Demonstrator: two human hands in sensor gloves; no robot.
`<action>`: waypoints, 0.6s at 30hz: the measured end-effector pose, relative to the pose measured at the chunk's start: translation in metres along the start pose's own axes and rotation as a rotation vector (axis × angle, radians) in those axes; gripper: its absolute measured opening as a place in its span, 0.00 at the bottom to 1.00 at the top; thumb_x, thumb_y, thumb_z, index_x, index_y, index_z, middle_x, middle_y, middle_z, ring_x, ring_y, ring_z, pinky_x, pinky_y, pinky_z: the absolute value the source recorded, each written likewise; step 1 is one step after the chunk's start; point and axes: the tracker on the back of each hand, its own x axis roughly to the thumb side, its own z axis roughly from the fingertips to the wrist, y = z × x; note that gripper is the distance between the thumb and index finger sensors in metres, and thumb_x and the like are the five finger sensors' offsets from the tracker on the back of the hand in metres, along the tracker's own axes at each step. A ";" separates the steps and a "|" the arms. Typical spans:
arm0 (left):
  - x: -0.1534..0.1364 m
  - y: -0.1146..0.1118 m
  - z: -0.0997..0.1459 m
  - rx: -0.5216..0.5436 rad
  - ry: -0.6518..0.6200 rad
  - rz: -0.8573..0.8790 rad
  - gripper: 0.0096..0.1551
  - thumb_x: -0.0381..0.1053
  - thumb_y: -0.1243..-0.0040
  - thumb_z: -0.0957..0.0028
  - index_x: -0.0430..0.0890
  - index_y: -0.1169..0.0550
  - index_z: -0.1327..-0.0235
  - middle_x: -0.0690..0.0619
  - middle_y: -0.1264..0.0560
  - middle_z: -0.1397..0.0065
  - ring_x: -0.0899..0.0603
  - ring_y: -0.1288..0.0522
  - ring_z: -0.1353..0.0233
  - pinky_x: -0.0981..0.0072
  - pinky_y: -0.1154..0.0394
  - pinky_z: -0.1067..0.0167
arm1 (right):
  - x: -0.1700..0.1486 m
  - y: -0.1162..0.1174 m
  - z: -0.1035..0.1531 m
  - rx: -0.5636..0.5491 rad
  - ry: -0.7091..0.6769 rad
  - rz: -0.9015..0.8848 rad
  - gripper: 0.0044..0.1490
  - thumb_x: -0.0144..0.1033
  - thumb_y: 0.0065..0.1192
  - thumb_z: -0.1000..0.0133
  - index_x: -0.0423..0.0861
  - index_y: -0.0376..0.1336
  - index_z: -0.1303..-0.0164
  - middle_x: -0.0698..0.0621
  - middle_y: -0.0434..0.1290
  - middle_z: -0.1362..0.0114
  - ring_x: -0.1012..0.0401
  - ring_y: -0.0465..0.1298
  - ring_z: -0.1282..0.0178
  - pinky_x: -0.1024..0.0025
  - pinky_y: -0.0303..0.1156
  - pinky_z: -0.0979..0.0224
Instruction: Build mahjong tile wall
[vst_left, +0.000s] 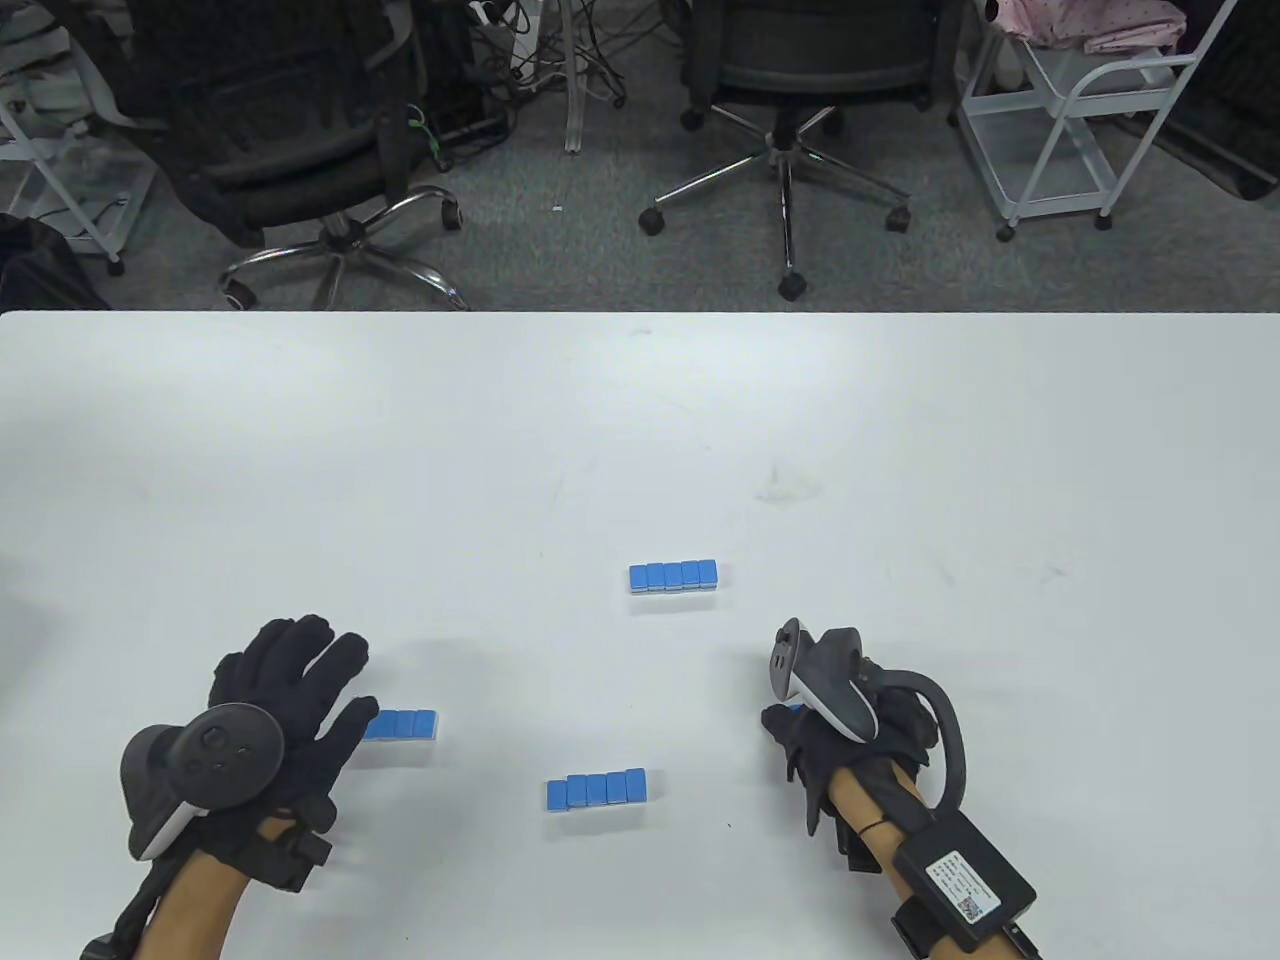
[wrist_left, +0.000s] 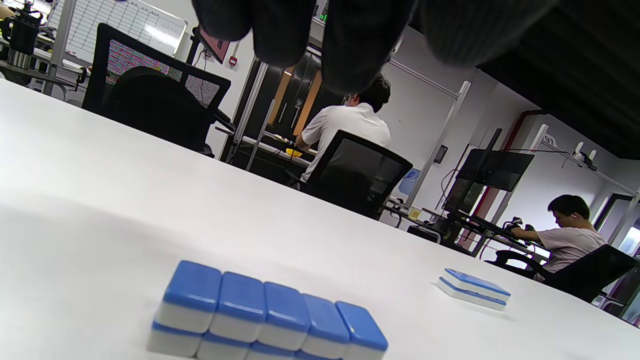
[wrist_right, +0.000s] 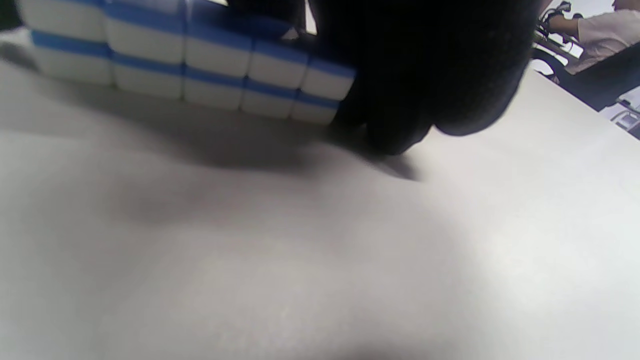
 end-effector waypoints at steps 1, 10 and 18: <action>0.000 0.000 0.000 0.000 0.000 0.000 0.37 0.67 0.50 0.48 0.57 0.32 0.24 0.50 0.45 0.15 0.36 0.52 0.16 0.27 0.55 0.25 | 0.003 0.001 0.001 0.006 -0.020 0.012 0.66 0.81 0.50 0.63 0.43 0.49 0.27 0.31 0.66 0.28 0.36 0.74 0.35 0.39 0.72 0.35; 0.000 -0.001 -0.001 -0.011 0.009 0.000 0.37 0.67 0.50 0.48 0.57 0.32 0.24 0.50 0.45 0.15 0.36 0.51 0.16 0.27 0.55 0.25 | 0.032 0.012 0.010 -0.269 -0.288 0.125 0.61 0.80 0.53 0.68 0.50 0.55 0.32 0.36 0.65 0.26 0.44 0.78 0.40 0.46 0.75 0.37; -0.005 -0.003 -0.007 -0.021 0.030 0.010 0.37 0.67 0.50 0.48 0.57 0.32 0.24 0.50 0.45 0.15 0.36 0.51 0.16 0.27 0.55 0.25 | 0.046 0.001 -0.010 -0.367 -0.673 0.243 0.61 0.77 0.61 0.74 0.52 0.57 0.34 0.40 0.66 0.25 0.54 0.82 0.55 0.53 0.79 0.49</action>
